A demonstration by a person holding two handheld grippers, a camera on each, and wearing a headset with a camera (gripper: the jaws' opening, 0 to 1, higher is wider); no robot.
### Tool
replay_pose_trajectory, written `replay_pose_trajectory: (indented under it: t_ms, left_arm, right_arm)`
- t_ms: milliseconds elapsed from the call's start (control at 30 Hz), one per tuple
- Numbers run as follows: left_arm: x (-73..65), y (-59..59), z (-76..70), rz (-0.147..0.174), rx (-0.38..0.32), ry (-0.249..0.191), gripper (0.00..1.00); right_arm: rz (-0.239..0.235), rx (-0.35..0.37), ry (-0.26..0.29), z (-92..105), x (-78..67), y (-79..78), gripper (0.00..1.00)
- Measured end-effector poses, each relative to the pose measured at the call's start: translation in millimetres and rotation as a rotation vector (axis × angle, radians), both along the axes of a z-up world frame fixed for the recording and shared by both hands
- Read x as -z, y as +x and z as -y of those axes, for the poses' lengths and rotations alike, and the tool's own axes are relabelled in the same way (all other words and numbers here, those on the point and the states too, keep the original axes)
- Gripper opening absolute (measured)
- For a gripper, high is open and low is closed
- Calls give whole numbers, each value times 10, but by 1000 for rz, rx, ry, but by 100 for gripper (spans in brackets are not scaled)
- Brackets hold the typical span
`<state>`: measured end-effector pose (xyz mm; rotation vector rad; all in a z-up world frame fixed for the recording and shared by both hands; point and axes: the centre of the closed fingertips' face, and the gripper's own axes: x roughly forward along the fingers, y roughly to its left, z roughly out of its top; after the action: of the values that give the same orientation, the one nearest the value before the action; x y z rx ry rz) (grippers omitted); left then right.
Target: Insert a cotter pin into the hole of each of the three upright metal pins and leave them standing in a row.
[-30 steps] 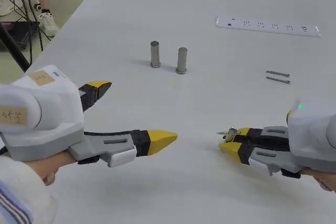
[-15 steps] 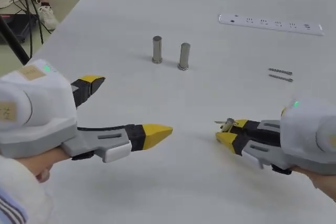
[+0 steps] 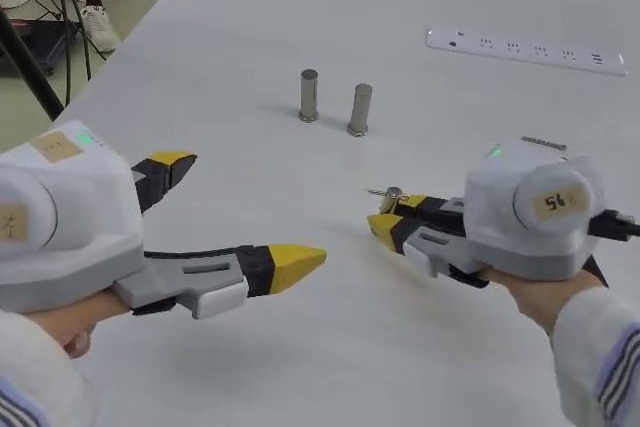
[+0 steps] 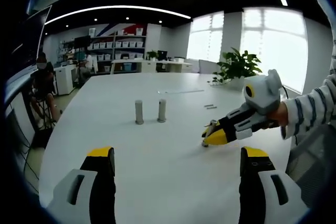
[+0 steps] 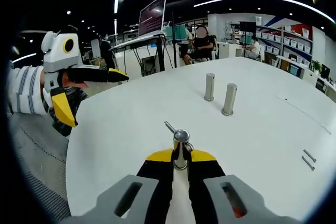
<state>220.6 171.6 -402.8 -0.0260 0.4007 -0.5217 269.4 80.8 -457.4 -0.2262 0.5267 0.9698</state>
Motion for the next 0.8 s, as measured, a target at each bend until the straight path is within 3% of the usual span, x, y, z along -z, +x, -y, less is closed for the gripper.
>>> replay_pose_trajectory:
  t_ms: [467, 800]
  left_arm:
    - [50, -28, 2, -24, 12, 2, 99]
    - [81, -36, -5, -32, 6, -3, 99]
  right_arm:
    - [13, 3, -6, -314, 69, 100, 4]
    - [31, -36, -20, -520, 141, 65, 4]
